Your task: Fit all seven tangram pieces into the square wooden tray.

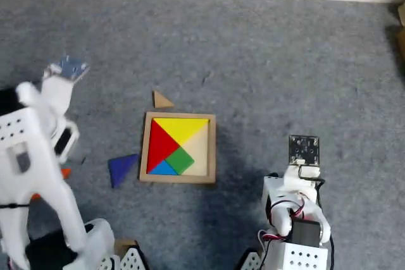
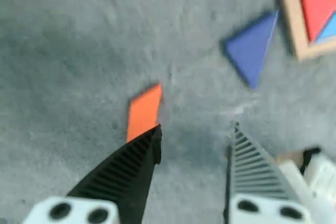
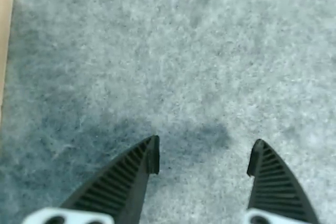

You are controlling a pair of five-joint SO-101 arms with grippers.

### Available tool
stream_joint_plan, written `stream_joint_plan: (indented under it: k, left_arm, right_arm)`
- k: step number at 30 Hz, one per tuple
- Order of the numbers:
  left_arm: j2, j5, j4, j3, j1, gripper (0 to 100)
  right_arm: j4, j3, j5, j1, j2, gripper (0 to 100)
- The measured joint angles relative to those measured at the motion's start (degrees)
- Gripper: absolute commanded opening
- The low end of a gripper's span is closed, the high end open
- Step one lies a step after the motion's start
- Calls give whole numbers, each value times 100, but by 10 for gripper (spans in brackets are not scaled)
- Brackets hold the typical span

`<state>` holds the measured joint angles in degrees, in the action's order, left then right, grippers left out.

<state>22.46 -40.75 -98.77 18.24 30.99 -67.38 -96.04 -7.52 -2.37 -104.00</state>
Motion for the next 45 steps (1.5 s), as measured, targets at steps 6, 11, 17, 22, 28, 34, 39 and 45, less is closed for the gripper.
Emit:
stream_joint_plan:
  k: [6,11,17,22,28,34,39,45]
  left_arm:
    - [44,-782,1134,1134,1108,302]
    - [44,-1284,1934,2013,1451,302]
    - [44,-1345,3068,2743,1697,304]
    - [9,-1345,3411,2813,1873,304]
    - [-1213,-1345,3446,2303,1873,302]
    - [-2585,-1345,3455,1574,1881,261]
    - [-3112,-1591,3437,1240,1969,162]
    - [-3393,-1776,3411,1178,2031,50]
  right_arm:
    - [0,0,0,0,0,270]
    - [0,0,0,0,0,270]
    - [0,0,0,0,0,270]
    - [0,0,0,0,0,270]
    - [0,0,0,0,0,270]
    - [0,0,0,0,0,270]
    - [0,0,0,0,0,270]
    - [0,0,0,0,0,270]
